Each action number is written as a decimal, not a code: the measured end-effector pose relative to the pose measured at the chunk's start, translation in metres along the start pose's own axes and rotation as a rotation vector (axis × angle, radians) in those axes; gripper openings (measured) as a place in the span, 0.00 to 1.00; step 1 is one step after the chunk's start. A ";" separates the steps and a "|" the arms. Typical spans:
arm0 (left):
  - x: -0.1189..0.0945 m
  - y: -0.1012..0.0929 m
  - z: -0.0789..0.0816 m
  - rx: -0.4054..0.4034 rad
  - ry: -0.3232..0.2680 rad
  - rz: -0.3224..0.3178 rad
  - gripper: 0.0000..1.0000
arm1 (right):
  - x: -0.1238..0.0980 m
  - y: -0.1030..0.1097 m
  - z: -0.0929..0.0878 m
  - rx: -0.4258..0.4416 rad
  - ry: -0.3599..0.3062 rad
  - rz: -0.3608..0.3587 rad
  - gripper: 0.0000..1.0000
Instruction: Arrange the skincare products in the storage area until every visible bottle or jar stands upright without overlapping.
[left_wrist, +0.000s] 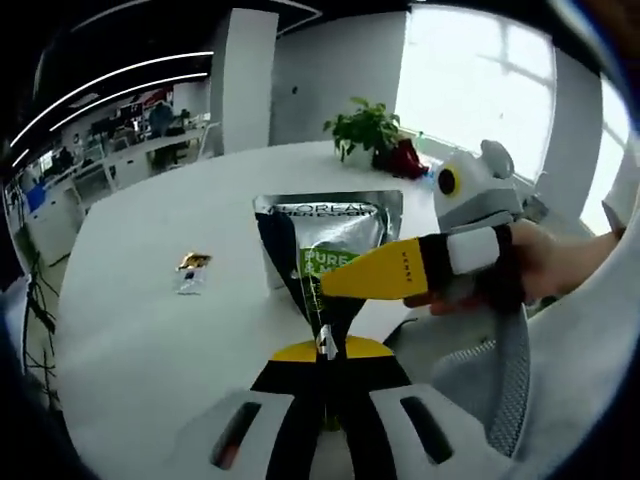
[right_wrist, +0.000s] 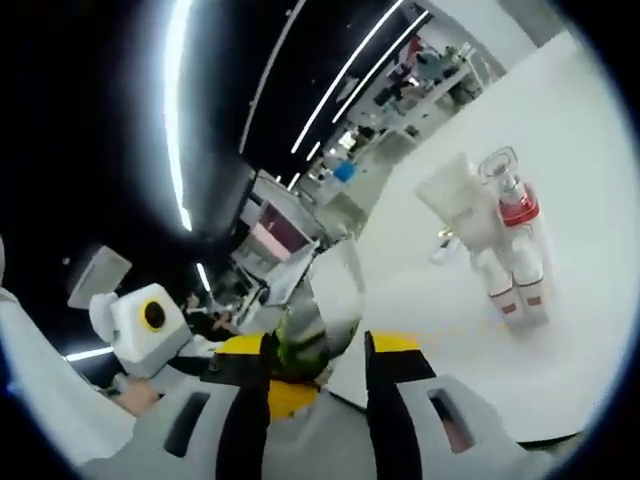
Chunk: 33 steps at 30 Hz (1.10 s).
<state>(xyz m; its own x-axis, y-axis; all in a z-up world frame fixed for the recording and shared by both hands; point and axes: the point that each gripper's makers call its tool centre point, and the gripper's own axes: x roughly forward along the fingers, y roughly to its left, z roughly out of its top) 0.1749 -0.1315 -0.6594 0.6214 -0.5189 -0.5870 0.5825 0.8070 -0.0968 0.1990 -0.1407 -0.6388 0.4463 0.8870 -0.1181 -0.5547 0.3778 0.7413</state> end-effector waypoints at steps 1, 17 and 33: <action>0.001 -0.003 -0.001 0.008 0.001 -0.005 0.04 | 0.000 0.001 0.000 0.001 0.001 0.004 0.32; 0.005 -0.010 -0.008 0.050 -0.012 -0.045 0.16 | 0.004 0.007 -0.004 -0.084 0.023 0.008 0.19; 0.006 -0.020 -0.003 0.048 -0.074 -0.103 0.34 | 0.003 0.007 0.004 -0.055 -0.022 0.052 0.06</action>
<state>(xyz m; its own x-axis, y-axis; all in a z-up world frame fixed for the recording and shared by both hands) 0.1654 -0.1497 -0.6640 0.5928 -0.6192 -0.5149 0.6686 0.7349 -0.1140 0.1987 -0.1361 -0.6313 0.4314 0.8998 -0.0654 -0.6151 0.3463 0.7083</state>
